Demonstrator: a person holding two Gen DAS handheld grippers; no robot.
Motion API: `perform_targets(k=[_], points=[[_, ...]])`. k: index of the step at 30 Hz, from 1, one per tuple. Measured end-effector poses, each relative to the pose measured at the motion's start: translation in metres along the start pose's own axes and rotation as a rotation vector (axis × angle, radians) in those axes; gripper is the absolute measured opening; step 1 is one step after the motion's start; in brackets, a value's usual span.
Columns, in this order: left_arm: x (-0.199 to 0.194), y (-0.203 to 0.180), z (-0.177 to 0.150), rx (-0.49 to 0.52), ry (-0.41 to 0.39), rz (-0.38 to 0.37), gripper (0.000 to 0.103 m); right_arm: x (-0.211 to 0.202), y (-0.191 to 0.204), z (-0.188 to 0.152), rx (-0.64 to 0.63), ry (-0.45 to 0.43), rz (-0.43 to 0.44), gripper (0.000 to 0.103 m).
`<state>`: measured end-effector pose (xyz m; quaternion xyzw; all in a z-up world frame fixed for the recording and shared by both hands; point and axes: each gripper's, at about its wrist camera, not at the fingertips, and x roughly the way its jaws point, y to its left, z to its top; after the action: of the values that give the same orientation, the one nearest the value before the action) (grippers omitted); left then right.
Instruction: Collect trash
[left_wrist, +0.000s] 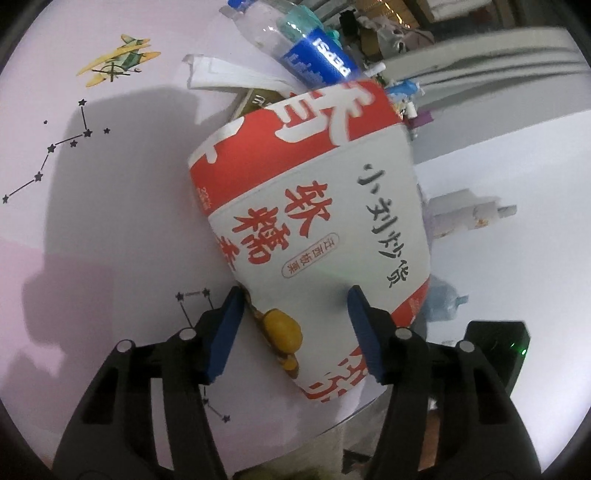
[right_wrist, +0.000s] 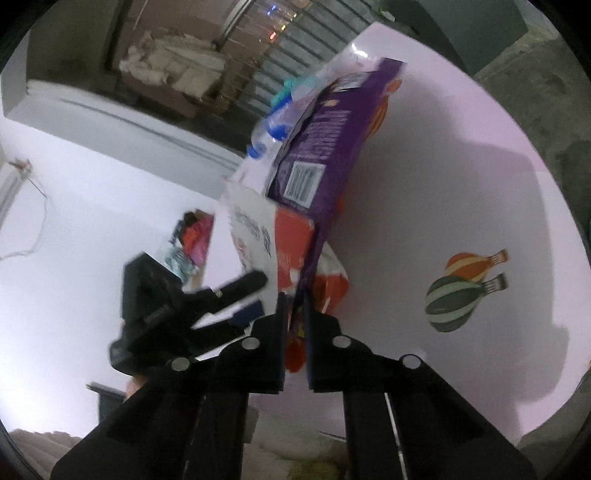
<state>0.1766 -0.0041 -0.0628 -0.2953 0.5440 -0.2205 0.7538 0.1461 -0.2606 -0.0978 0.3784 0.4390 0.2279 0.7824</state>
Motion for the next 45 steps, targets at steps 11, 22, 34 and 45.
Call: perform_targets(k=[11, 22, 34, 45], points=[[-0.026, 0.023, 0.009, -0.045, -0.075, -0.08, 0.024, 0.007, 0.028, -0.005, -0.064, 0.016, -0.031, 0.006], [-0.098, 0.023, 0.016, -0.024, -0.19, -0.187, 0.0, -0.003, 0.08, 0.001, -0.184, -0.034, 0.015, 0.005], [-0.136, -0.009, -0.05, 0.436, -0.319, 0.116, 0.055, -0.001, 0.077, 0.008, -0.14, -0.043, 0.012, 0.005], [-0.105, -0.036, -0.103, 0.688, -0.321, 0.298, 0.063, 0.02, 0.112, 0.004, -0.242, 0.092, 0.038, 0.005]])
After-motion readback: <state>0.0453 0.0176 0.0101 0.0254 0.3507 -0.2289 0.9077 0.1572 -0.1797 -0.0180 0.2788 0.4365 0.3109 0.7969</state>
